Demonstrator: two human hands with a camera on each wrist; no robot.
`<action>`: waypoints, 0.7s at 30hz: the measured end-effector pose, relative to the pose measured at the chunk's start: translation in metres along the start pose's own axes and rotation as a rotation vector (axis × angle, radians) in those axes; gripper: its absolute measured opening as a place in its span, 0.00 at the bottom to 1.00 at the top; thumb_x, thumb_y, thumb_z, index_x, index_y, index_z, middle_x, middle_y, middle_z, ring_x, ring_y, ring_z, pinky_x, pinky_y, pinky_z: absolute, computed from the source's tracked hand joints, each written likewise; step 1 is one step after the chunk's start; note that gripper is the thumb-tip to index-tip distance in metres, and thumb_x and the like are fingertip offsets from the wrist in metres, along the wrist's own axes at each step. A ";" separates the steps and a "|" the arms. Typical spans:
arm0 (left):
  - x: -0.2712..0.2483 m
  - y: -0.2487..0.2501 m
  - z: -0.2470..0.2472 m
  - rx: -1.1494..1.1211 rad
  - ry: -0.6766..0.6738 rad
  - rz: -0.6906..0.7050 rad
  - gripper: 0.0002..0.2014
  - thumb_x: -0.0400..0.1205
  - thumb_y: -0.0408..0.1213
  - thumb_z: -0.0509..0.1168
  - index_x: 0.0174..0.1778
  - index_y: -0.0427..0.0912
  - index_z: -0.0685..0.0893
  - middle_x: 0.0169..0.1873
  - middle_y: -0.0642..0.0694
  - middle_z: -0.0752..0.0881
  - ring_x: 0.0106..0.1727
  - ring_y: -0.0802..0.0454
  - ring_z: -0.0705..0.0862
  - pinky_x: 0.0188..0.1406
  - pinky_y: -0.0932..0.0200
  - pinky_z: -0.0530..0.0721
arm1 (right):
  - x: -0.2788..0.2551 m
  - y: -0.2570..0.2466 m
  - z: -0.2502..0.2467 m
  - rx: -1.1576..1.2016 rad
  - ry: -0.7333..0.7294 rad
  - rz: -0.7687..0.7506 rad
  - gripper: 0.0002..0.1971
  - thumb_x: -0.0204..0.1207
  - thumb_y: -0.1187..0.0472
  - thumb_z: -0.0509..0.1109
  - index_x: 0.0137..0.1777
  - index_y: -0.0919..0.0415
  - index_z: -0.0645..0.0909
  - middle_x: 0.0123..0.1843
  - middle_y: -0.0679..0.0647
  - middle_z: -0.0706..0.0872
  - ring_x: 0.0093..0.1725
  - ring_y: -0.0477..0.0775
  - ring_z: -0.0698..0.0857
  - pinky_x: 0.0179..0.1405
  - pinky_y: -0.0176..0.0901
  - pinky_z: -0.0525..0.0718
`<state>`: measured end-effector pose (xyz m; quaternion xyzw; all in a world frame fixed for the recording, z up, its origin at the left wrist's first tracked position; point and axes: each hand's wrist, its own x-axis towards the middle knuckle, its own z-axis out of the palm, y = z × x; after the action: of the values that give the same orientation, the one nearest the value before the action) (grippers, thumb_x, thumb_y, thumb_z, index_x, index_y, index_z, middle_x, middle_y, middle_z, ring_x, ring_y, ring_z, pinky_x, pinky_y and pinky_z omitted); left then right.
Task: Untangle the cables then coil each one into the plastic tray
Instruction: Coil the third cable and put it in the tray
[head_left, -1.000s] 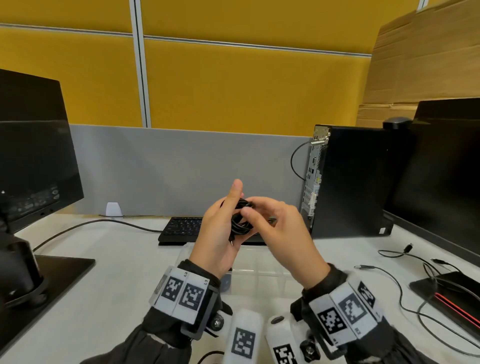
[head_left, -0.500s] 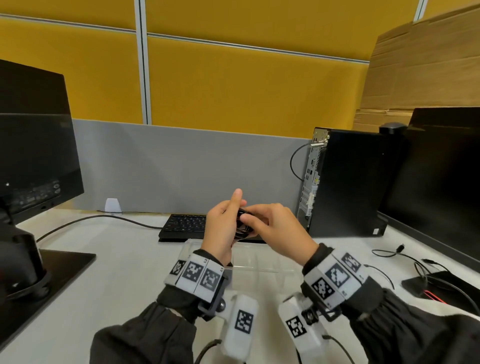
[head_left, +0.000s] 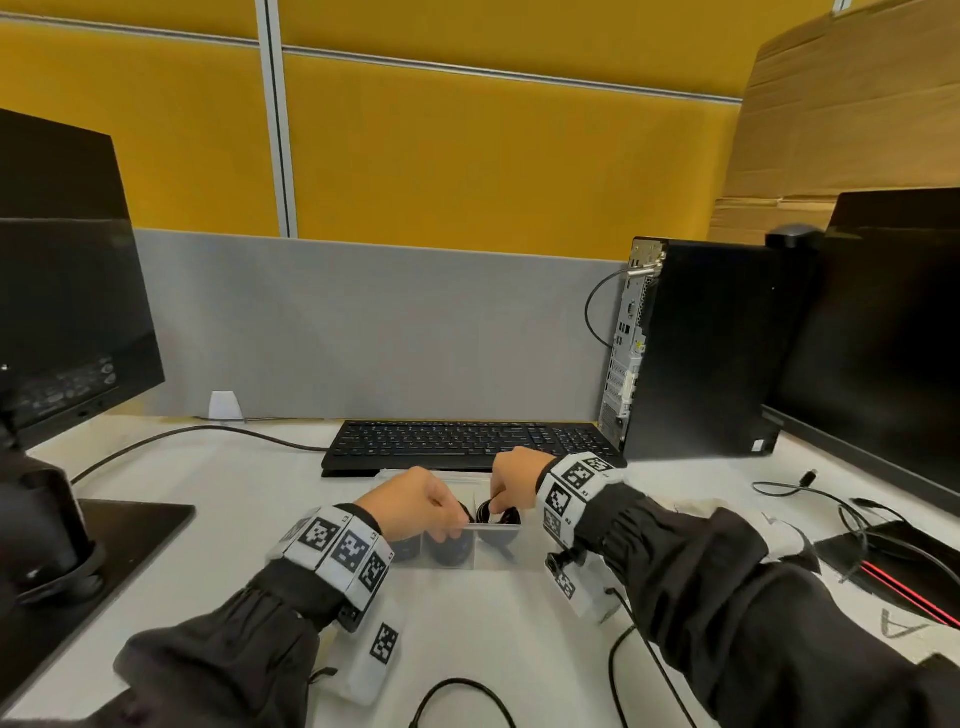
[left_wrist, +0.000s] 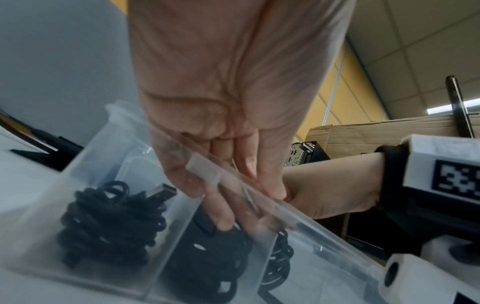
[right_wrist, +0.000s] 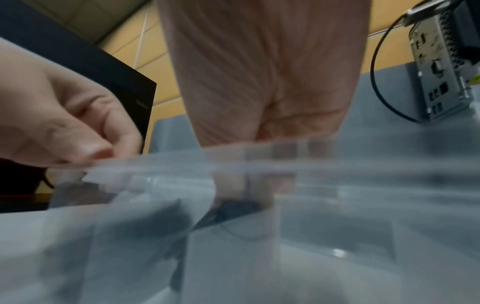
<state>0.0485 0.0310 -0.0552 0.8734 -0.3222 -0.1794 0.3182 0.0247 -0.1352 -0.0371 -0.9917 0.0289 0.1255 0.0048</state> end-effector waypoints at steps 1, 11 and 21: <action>0.001 -0.001 0.000 -0.012 0.011 -0.004 0.06 0.79 0.39 0.69 0.37 0.46 0.88 0.33 0.53 0.88 0.37 0.61 0.86 0.29 0.76 0.74 | 0.000 0.002 -0.001 -0.002 -0.005 -0.017 0.14 0.78 0.56 0.69 0.56 0.66 0.86 0.51 0.62 0.89 0.43 0.55 0.80 0.45 0.42 0.78; 0.000 -0.001 0.008 -0.020 0.116 -0.004 0.09 0.77 0.44 0.70 0.32 0.48 0.87 0.28 0.56 0.86 0.32 0.64 0.83 0.34 0.71 0.77 | -0.007 -0.004 0.015 -0.225 0.080 -0.025 0.11 0.80 0.55 0.67 0.59 0.54 0.83 0.61 0.57 0.84 0.62 0.60 0.81 0.63 0.54 0.73; 0.003 -0.005 0.010 -0.023 0.131 -0.004 0.09 0.77 0.44 0.70 0.36 0.44 0.88 0.28 0.56 0.86 0.32 0.64 0.83 0.34 0.70 0.77 | -0.003 0.013 0.002 0.030 -0.040 -0.042 0.17 0.70 0.52 0.77 0.58 0.56 0.87 0.56 0.53 0.89 0.56 0.54 0.85 0.61 0.48 0.83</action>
<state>0.0479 0.0275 -0.0658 0.8802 -0.2968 -0.1261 0.3482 0.0201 -0.1484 -0.0384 -0.9892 0.0099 0.1447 0.0230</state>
